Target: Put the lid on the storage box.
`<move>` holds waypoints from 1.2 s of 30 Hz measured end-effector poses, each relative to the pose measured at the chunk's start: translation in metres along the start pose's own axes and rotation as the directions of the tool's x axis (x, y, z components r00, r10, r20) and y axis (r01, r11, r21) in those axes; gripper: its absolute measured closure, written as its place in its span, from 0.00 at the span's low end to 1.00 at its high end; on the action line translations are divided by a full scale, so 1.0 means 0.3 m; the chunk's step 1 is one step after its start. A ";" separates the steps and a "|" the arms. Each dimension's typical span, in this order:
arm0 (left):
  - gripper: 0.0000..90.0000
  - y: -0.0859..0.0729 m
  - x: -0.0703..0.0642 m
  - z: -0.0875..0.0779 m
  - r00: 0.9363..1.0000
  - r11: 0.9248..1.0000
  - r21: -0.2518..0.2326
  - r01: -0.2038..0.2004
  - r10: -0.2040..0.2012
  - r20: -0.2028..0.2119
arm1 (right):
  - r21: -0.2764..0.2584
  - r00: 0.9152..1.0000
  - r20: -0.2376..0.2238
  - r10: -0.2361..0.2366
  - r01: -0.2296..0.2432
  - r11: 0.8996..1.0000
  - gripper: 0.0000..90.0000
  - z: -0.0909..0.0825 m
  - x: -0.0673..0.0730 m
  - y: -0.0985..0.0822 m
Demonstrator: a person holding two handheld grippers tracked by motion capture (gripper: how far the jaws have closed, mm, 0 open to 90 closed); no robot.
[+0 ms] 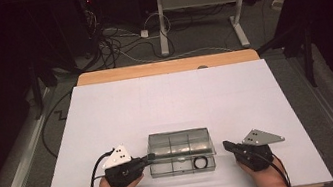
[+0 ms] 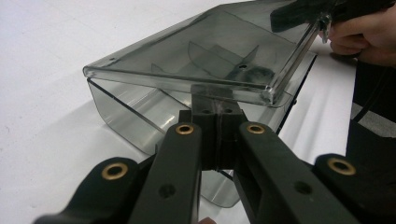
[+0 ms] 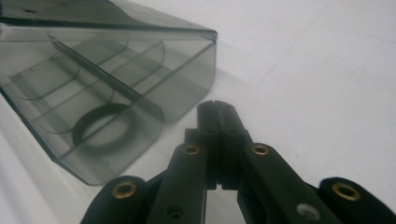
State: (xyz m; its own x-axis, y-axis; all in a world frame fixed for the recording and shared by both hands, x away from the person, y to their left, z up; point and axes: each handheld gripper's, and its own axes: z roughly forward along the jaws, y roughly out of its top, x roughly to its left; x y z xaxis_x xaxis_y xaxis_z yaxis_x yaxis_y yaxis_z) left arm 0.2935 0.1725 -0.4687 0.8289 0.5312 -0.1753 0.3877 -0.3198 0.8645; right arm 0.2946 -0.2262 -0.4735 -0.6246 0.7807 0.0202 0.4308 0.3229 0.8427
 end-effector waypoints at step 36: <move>0.97 -0.052 0.032 -0.030 0.998 0.999 0.043 0.006 -0.003 -0.067 | 0.133 0.996 0.069 0.047 -0.056 0.989 0.00 0.021 -0.028 -0.023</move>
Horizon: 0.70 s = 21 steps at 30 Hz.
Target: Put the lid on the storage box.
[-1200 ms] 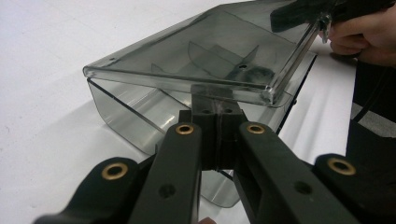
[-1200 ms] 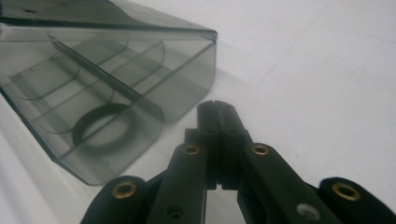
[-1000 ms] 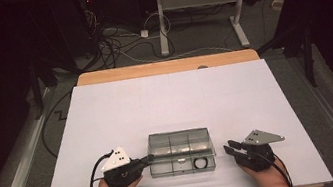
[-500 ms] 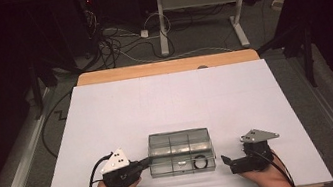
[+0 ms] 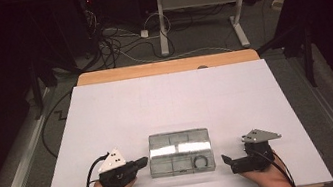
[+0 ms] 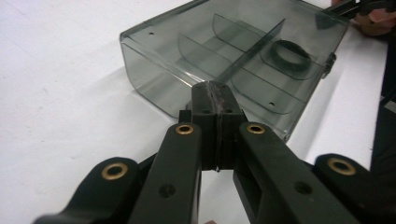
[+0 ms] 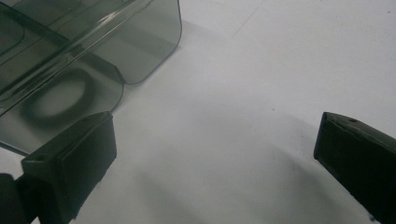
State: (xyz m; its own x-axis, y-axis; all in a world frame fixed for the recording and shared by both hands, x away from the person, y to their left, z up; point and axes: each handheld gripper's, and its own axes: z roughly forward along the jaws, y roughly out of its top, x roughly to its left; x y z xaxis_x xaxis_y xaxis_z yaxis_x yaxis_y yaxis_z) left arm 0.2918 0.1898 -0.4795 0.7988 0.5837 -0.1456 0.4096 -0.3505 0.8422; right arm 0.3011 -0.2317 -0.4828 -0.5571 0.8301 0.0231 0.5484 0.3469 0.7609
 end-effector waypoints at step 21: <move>0.93 -0.045 0.129 -0.035 0.983 0.998 0.046 0.048 -0.039 -0.178 | -0.006 1.000 0.002 -0.016 0.016 1.000 0.00 0.000 0.003 0.000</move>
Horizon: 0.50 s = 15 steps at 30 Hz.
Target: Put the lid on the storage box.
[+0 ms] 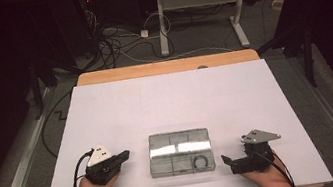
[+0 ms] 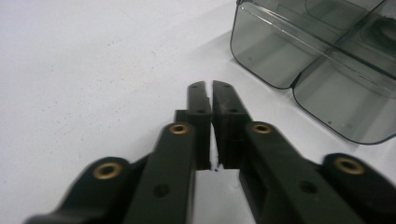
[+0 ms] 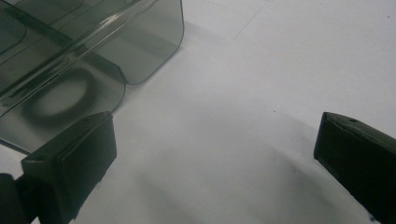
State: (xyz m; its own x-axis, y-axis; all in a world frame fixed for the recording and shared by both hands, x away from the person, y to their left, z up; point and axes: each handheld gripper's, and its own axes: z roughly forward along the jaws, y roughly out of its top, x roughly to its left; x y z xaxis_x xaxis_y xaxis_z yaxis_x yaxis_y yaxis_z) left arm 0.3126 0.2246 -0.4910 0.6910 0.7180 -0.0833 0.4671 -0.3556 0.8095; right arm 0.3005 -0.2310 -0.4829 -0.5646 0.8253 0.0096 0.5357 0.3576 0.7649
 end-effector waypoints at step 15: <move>0.28 0.004 0.009 0.023 0.999 0.999 0.020 0.040 -0.040 -0.021 | -0.007 1.000 -0.004 -0.003 0.003 1.000 0.00 -0.003 0.000 -0.001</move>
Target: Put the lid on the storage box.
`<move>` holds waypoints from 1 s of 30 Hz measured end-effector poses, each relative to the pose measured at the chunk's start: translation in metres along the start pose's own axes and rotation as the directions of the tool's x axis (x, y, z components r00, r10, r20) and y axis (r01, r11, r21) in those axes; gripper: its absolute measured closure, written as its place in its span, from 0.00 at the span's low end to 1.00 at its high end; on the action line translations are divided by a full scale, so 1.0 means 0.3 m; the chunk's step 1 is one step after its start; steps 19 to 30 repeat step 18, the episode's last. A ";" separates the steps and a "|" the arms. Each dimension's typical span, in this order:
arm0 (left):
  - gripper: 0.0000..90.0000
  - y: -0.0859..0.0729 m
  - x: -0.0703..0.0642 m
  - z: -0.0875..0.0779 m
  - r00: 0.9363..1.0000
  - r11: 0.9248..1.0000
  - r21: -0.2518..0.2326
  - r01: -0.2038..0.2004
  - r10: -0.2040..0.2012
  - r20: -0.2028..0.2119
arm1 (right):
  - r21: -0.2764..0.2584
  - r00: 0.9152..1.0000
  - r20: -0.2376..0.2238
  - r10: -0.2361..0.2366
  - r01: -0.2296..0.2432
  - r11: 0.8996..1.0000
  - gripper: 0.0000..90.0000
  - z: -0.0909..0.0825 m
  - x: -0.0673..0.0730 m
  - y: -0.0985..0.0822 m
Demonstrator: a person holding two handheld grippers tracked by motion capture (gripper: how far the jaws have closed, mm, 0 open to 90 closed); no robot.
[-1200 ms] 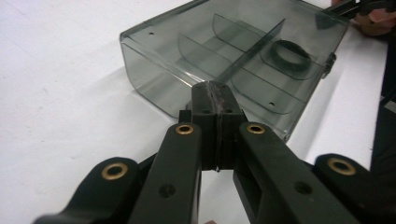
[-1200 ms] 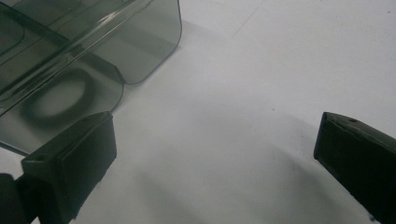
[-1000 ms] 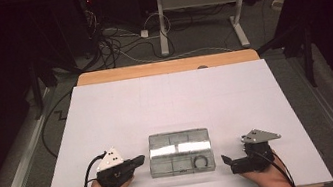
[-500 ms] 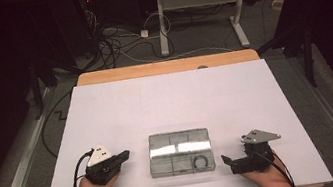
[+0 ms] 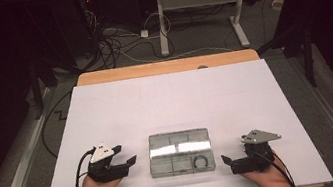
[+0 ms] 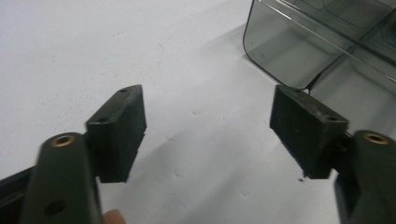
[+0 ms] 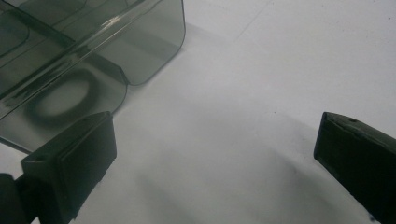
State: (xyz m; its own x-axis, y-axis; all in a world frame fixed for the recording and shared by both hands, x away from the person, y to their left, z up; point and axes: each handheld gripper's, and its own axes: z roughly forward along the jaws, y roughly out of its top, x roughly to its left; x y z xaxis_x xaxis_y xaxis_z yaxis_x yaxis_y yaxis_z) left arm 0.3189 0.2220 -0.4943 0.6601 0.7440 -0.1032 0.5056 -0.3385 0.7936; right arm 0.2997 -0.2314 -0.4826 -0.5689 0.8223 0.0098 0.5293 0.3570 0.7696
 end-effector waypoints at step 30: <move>0.00 0.012 -0.008 0.003 1.000 1.000 -0.027 0.003 -0.003 0.017 | -0.033 1.000 -0.006 0.003 -0.003 0.999 0.00 -0.011 0.000 -0.005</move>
